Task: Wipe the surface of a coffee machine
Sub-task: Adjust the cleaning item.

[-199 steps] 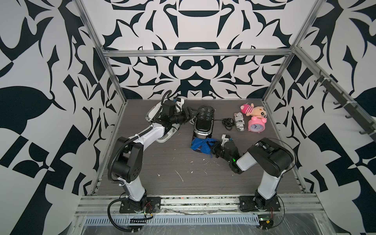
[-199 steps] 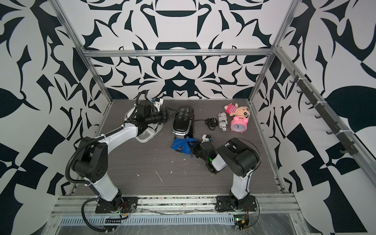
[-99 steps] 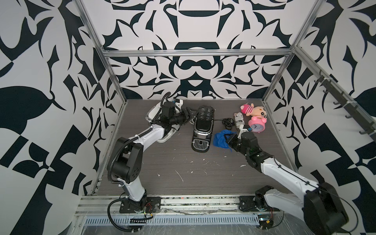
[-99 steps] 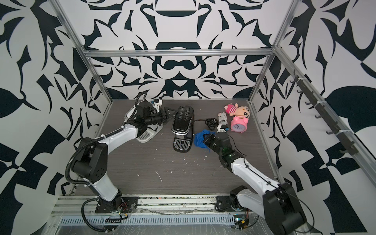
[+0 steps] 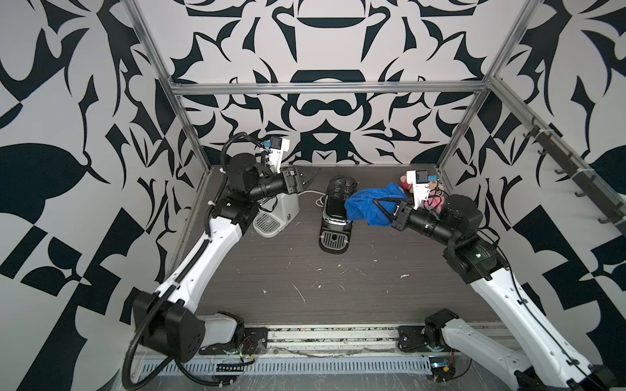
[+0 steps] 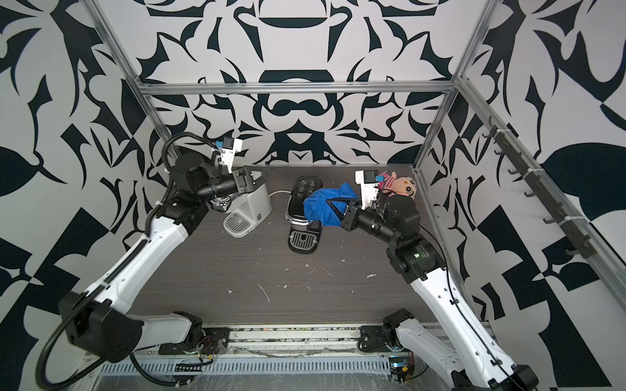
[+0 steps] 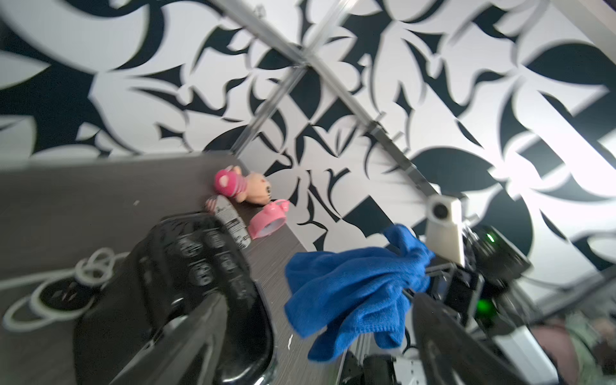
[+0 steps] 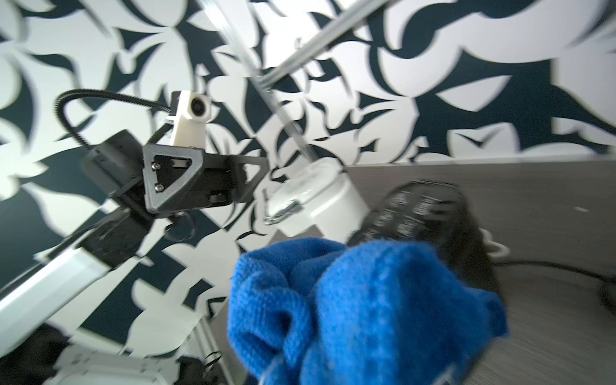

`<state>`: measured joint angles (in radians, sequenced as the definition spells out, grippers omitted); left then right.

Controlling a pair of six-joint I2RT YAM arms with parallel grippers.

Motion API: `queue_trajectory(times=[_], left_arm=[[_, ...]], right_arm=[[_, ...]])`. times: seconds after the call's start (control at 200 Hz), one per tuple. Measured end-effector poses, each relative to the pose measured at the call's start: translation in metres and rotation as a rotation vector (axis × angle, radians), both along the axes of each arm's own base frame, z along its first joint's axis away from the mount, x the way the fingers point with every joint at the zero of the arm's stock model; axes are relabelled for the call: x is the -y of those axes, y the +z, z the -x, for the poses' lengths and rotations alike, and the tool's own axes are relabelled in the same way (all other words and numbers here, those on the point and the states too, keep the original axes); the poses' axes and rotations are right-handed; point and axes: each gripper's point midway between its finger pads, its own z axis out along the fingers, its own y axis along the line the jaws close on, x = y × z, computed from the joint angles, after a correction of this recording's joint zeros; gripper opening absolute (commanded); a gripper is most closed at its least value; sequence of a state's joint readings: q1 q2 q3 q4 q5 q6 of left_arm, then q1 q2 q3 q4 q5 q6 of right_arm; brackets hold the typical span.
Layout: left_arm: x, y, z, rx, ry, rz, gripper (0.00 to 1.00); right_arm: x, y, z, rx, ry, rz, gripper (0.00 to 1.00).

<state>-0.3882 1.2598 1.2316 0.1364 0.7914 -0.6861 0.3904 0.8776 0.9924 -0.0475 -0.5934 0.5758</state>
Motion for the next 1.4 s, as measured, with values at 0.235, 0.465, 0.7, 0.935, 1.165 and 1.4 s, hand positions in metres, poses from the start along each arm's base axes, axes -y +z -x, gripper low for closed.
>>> queue_trajectory(times=[0.235, 0.465, 0.7, 0.935, 1.165, 1.4], left_arm=[[0.035, 0.017, 0.109, 0.114, -0.358, 0.026, 0.95], [0.053, 0.02, 0.149, 0.11, -0.51, 0.035, 0.79], [0.05, 0.044, 0.151, 0.138, -0.502, 0.085, 0.4], [0.054, 0.049, 0.141, 0.109, -0.474, 0.11, 0.22], [0.053, 0.041, 0.144, 0.109, -0.478, 0.083, 0.57], [0.051, 0.031, 0.147, 0.105, -0.485, 0.051, 0.37]], right_arm=[[-0.03, 0.066, 0.042, 0.217, 0.314, -0.205, 0.0], [-0.058, 0.074, 0.079, 0.287, 0.477, -0.232, 0.0], [-0.087, 0.055, 0.097, 0.327, 0.527, -0.134, 0.0], [-0.083, 0.054, 0.089, 0.391, 0.436, -0.106, 0.0], [-0.067, 0.055, 0.081, 0.418, 0.306, -0.1, 0.0], [-0.063, 0.056, 0.078, 0.421, 0.271, -0.106, 0.0]])
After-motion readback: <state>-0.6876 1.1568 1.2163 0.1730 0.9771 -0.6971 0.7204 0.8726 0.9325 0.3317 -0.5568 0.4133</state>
